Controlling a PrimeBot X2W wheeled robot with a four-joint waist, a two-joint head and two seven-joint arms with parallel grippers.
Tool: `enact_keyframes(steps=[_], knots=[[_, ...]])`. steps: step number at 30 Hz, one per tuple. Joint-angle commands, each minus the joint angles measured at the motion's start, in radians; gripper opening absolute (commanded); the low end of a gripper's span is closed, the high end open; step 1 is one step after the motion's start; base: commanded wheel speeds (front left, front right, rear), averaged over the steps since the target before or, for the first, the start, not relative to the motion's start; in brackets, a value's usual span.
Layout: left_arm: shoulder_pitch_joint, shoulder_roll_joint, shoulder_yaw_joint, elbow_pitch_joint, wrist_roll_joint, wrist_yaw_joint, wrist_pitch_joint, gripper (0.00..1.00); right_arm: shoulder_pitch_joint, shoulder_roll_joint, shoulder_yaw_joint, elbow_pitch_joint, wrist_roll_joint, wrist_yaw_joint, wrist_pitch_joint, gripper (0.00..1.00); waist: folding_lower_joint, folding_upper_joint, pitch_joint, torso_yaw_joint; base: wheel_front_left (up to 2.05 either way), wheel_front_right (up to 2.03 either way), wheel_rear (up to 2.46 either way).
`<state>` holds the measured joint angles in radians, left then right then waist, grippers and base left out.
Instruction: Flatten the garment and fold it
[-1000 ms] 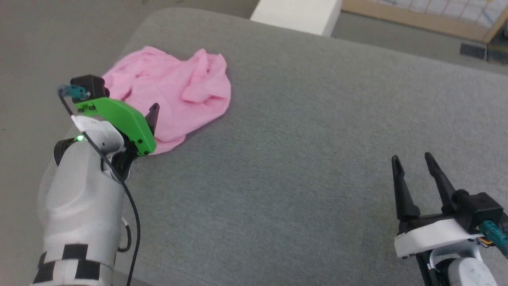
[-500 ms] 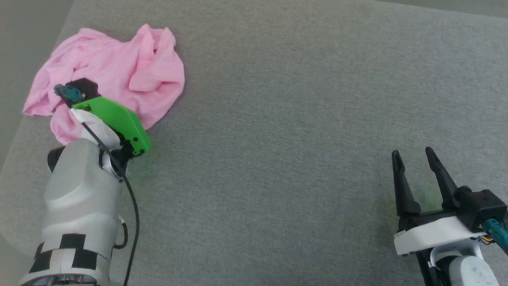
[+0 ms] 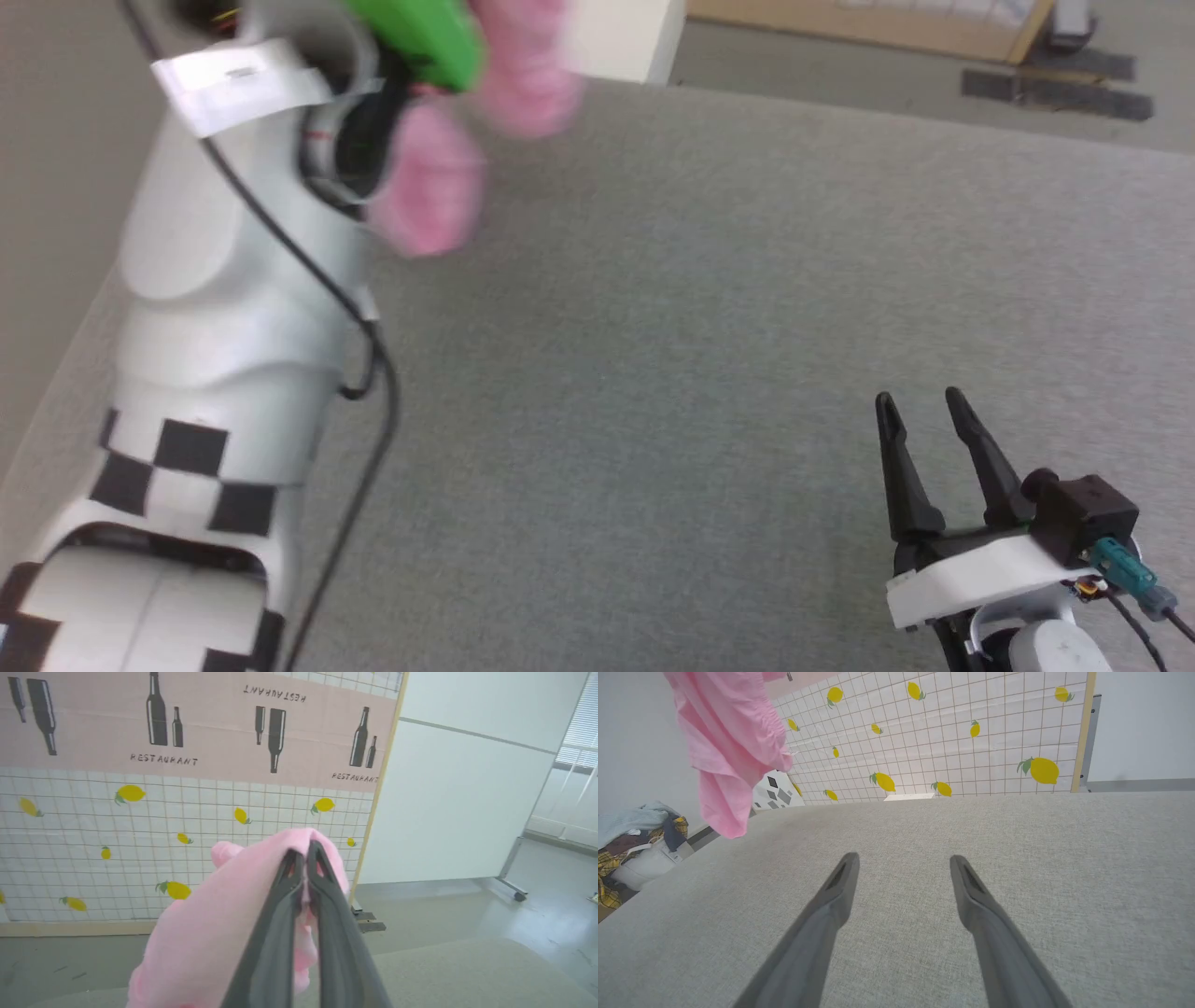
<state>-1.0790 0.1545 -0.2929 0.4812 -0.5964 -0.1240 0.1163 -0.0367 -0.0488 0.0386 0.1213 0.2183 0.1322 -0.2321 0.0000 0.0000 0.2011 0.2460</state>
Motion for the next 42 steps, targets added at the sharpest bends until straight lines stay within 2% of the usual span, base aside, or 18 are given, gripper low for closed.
enact_keyframes(steps=[1, 4, 7, 11, 16, 17, 18, 19, 21, 24, 26, 28, 31, 34, 36, 39, 42], knots=[[-0.002, -0.007, -0.043, -0.045, -0.059, -0.006, 0.025, 0.00, 0.000, -0.001, 0.003, 0.012, 0.011, -0.002, -0.012, 1.00, 0.0000, 0.0000, -0.059, -0.061, 0.00, 0.00, 0.00], [0.056, 0.011, -0.151, -0.136, -0.165, -0.006, 0.115, 0.00, 0.012, -0.001, 0.000, 0.035, 0.026, -0.002, -0.021, 1.00, 0.0000, 0.0000, -0.084, -0.100, 0.00, 0.00, 0.00], [0.153, 0.034, -0.247, -0.163, -0.199, -0.006, 0.199, 0.00, 0.024, -0.001, -0.013, 0.050, 0.037, -0.002, -0.026, 1.00, 0.0000, 0.0000, -0.103, -0.133, 0.00, 0.00, 0.00], [0.371, 0.047, -0.376, -0.096, -0.224, -0.001, 0.319, 0.00, 0.041, -0.001, -0.011, 0.065, 0.050, -0.002, -0.029, 1.00, 0.0000, 0.0000, -0.126, -0.199, 0.00, 0.00, 0.00], [0.544, 0.046, -0.472, -0.012, -0.246, 0.009, 0.419, 0.00, 0.051, -0.001, -0.015, 0.053, 0.064, -0.002, -0.029, 1.00, 0.0000, 0.0000, -0.130, -0.246, 0.00, 0.00, 0.00], [0.573, 0.041, -0.473, -0.005, -0.271, 0.010, 0.440, 0.15, 0.055, -0.001, -0.019, 0.051, 0.067, -0.002, -0.029, 1.00, 0.0000, 0.0000, -0.132, -0.253, 0.00, 0.00, 0.00], [0.588, 0.038, -0.469, -0.005, -0.289, 0.014, 0.451, 0.50, 0.058, -0.001, -0.022, 0.048, 0.067, -0.002, -0.029, 1.00, 0.0000, 0.0000, -0.132, -0.255, 0.00, 0.00, 0.00], [0.599, 0.037, -0.454, -0.010, -0.311, 0.024, 0.458, 1.00, 0.062, -0.001, -0.027, 0.045, 0.067, -0.002, -0.029, 1.00, 0.0000, 0.0000, -0.132, -0.255, 0.00, 0.00, 0.00], [0.597, 0.041, -0.415, -0.035, -0.343, 0.041, 0.452, 1.00, 0.070, -0.001, -0.036, 0.041, 0.066, -0.002, -0.029, 1.00, 0.0000, 0.0000, -0.136, -0.252, 0.00, 0.00, 0.00], [0.584, 0.040, -0.321, -0.101, -0.408, 0.063, 0.405, 1.00, 0.078, -0.001, -0.044, 0.040, 0.060, -0.002, -0.029, 1.00, 0.0000, 0.0000, -0.147, -0.244, 0.00, 0.00, 0.00], [0.577, 0.040, -0.229, -0.158, -0.451, 0.085, 0.329, 1.00, 0.081, -0.001, -0.048, 0.041, 0.058, -0.002, -0.030, 1.00, 0.0000, 0.0000, -0.157, -0.237, 0.00, 0.00, 0.00], [0.574, 0.057, -0.151, -0.204, -0.442, 0.105, 0.219, 1.00, 0.080, -0.001, -0.046, 0.039, 0.059, -0.002, -0.030, 1.00, 0.0000, 0.0000, -0.164, -0.235, 0.00, 0.00, 0.00], [0.593, 0.111, -0.080, -0.240, -0.336, 0.123, 0.009, 1.00, 0.072, -0.001, -0.040, 0.038, 0.069, -0.002, -0.030, 1.00, 0.0000, 0.0000, -0.171, -0.237, 0.00, 0.00, 0.00], [0.649, 0.177, -0.084, -0.236, -0.159, 0.141, -0.210, 1.00, 0.063, -0.001, -0.034, 0.051, 0.079, -0.002, -0.030, 1.00, 0.0000, 0.0000, -0.176, -0.239, 0.00, 0.00, 0.00], [0.695, 0.196, -0.095, -0.221, -0.078, 0.160, -0.315, 1.00, 0.057, -0.001, -0.031, 0.065, 0.083, -0.002, -0.029, 1.00, 0.0000, 0.0000, -0.179, -0.240, 0.00, 0.00, 0.00], [0.759, 0.198, -0.093, -0.215, -0.003, 0.192, -0.366, 1.00, 0.045, -0.001, -0.034, 0.100, 0.091, -0.002, -0.003, 1.00, 0.0000, 0.0000, -0.178, -0.238, 0.00, 0.00, 0.00], [0.821, 0.176, -0.067, -0.246, 0.040, 0.219, -0.377, 1.00, 0.012, -0.001, -0.038, 0.131, 0.094, -0.002, 0.069, 1.00, 0.0000, 0.0000, -0.171, -0.232, 0.00, 0.00, 0.00]])
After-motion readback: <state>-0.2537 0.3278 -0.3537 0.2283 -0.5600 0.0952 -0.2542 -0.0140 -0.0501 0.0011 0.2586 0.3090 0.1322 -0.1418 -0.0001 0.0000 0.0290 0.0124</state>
